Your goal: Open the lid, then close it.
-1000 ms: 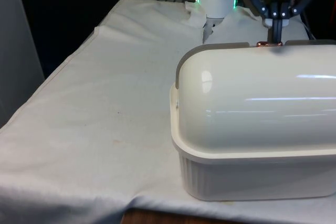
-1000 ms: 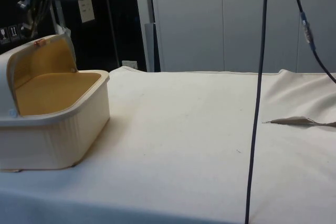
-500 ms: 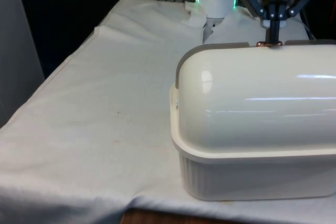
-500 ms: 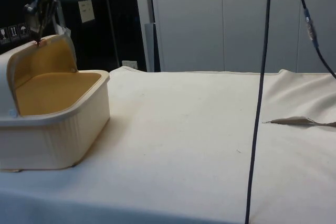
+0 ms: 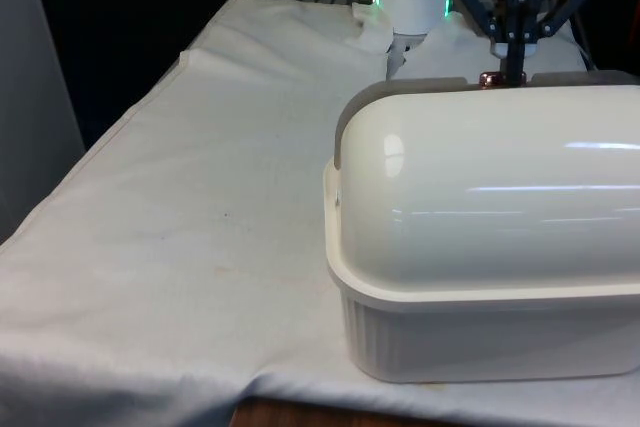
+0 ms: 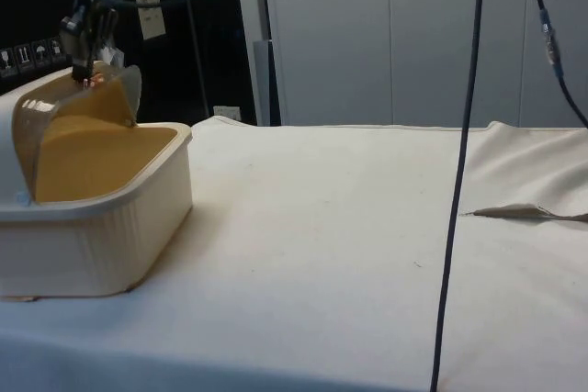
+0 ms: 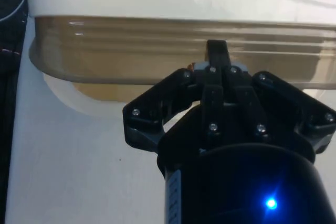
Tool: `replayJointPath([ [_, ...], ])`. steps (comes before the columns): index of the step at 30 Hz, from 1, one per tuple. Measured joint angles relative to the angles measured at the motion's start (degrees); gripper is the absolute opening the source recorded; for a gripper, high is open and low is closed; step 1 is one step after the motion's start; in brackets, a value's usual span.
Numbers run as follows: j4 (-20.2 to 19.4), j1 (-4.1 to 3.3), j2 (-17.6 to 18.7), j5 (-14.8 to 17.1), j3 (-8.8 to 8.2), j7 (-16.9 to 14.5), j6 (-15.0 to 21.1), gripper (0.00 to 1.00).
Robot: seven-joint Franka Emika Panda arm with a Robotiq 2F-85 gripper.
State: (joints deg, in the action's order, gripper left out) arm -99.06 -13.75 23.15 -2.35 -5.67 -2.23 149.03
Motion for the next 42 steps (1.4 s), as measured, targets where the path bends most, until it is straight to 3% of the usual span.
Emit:
replayJointPath([
  [17,-7.7,-0.29,-4.5,0.0,0.23,0.0,-0.9,0.00],
  [42,-13.8,-0.29,-5.0,0.0,0.92,0.1,-4.1,0.00],
])
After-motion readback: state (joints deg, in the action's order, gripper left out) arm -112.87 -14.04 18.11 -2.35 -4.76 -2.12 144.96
